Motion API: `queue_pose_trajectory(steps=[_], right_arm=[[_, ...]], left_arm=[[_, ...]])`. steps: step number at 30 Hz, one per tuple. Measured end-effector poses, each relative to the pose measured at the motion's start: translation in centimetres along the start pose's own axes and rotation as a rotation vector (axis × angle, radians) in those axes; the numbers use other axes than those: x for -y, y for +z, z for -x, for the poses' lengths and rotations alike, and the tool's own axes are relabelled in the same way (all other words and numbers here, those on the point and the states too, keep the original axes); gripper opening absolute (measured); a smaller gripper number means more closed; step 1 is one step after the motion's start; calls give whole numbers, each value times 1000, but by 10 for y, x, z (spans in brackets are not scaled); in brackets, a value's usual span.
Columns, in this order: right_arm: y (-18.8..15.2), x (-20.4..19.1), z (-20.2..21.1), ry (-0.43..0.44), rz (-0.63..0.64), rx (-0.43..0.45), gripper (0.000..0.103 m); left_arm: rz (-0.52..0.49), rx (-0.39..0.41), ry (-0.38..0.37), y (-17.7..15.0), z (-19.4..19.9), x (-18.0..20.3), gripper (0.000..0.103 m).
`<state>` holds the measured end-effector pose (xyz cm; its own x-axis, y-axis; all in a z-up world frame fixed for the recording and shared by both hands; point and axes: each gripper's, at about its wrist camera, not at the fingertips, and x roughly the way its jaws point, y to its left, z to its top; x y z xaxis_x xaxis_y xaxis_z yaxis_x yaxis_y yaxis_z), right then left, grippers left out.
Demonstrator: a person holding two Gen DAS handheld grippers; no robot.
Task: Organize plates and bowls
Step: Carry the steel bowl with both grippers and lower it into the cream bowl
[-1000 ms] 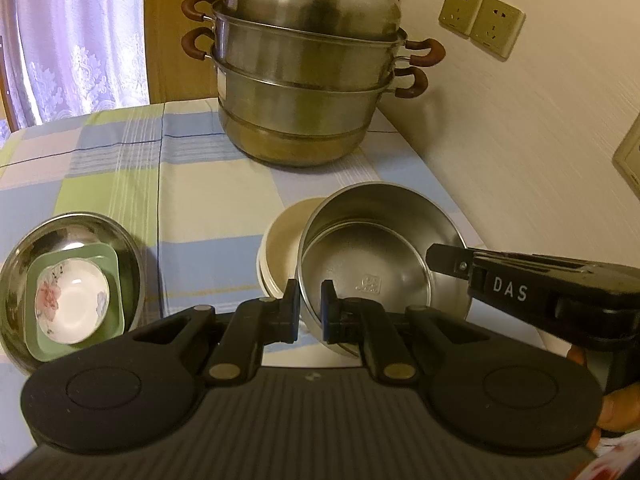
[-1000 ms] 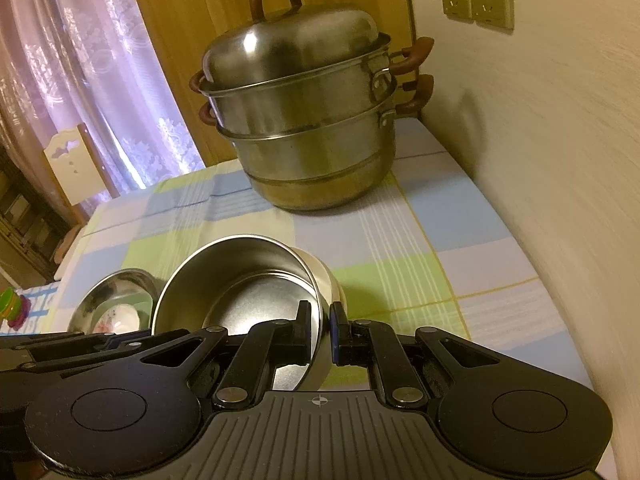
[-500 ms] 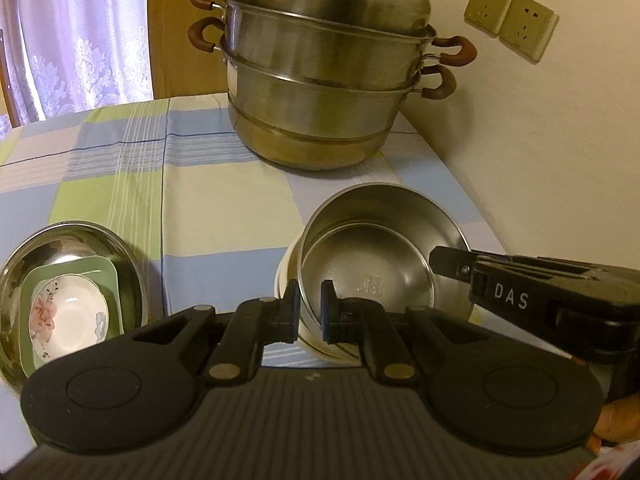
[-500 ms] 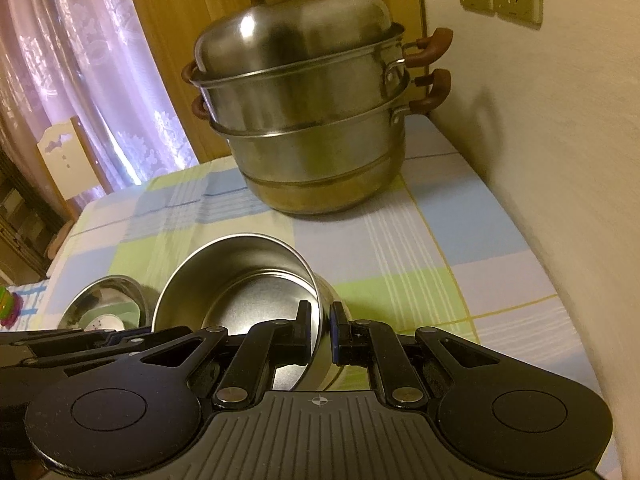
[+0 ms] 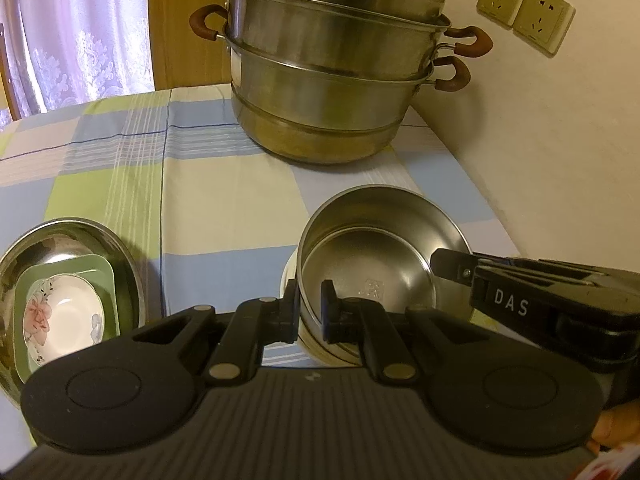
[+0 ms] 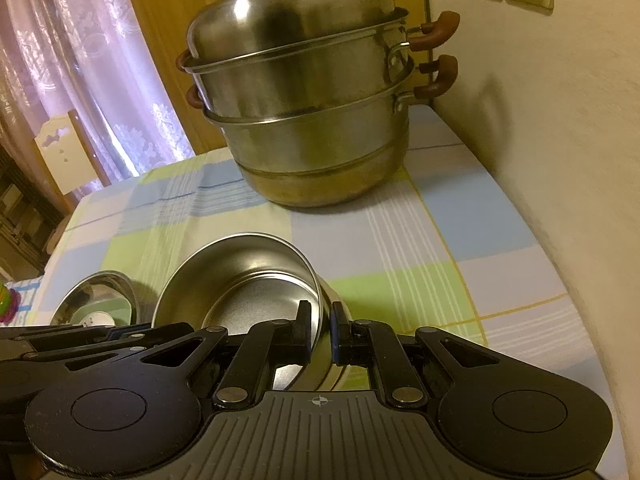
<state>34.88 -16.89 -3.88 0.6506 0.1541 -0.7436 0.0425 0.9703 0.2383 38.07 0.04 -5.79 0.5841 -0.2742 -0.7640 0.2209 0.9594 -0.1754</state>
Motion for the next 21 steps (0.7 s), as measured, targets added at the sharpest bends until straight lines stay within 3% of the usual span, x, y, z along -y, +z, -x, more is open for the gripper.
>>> queue_pose_trajectory(steps=[21], right_arm=[[-1,8,-9,14,-34,-24,9]], left_arm=[[20,-9,-10,-1,-7,-4,10]])
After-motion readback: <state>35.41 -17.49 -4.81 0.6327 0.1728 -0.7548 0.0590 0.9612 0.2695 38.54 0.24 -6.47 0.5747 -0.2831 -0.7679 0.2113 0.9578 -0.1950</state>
